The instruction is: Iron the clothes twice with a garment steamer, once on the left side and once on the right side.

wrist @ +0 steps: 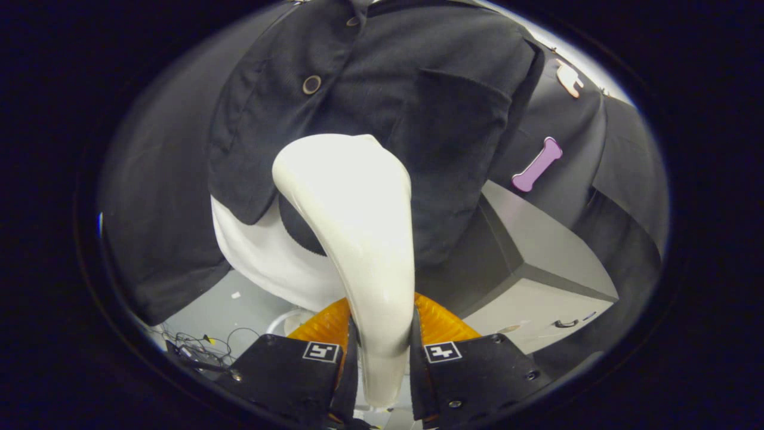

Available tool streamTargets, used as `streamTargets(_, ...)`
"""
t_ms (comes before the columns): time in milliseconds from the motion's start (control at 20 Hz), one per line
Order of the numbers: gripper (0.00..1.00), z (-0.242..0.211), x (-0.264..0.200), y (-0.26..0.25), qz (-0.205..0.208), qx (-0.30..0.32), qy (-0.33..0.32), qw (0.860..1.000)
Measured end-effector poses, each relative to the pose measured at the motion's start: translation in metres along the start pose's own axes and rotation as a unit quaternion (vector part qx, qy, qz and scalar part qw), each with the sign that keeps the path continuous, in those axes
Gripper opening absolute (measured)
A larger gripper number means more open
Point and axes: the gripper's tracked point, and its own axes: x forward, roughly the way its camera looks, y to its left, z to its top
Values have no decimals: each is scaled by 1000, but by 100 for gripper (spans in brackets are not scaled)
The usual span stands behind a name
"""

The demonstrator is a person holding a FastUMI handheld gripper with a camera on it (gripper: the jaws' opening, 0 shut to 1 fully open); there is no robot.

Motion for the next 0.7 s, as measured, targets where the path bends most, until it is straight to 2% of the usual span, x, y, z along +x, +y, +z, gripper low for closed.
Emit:
streamTargets(350,38,63,-66,-36,18,57,-73,996)
streamTargets(700,38,144,-141,-64,28,91,-154,983)
